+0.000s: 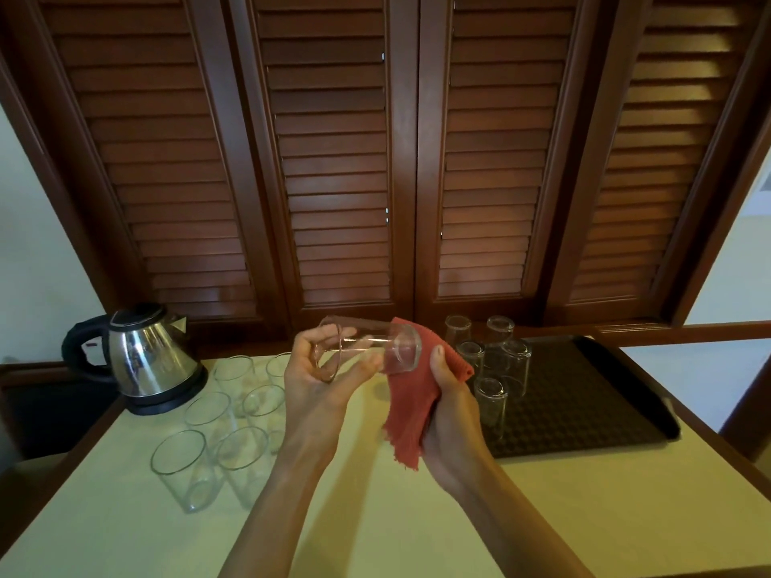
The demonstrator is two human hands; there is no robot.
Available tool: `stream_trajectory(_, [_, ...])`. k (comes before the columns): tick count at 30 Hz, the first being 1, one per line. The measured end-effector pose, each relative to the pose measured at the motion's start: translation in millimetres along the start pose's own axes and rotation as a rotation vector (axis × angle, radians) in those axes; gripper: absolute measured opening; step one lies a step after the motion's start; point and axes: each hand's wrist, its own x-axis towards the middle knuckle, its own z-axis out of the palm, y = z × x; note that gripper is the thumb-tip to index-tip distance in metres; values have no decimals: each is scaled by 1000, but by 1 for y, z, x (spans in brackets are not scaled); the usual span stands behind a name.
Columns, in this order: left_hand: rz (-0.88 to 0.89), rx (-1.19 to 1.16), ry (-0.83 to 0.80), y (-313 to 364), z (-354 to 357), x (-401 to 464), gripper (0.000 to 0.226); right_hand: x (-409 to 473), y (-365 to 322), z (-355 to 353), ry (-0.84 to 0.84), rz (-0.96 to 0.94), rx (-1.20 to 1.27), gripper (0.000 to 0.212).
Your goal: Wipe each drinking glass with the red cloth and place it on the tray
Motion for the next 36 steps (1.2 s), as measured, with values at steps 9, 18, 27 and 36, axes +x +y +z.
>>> stream_trajectory(9, [-79, 194, -110, -12, -1, -15, 66, 17, -15, 2, 61, -118, 47, 54])
stream_trajectory(18, [-329, -450, -81, 8, 15, -8, 48, 5, 39, -16, -390, -870, -955, 62])
stream_trajectory(27, [-443, -583, -90, 2, 15, -17, 53, 0, 34, -9, -387, -902, -1073, 56])
stream_trajectory(36, [-447, -569, -72, 1, 13, -19, 51, -5, 34, -4, -412, -941, -1249, 56])
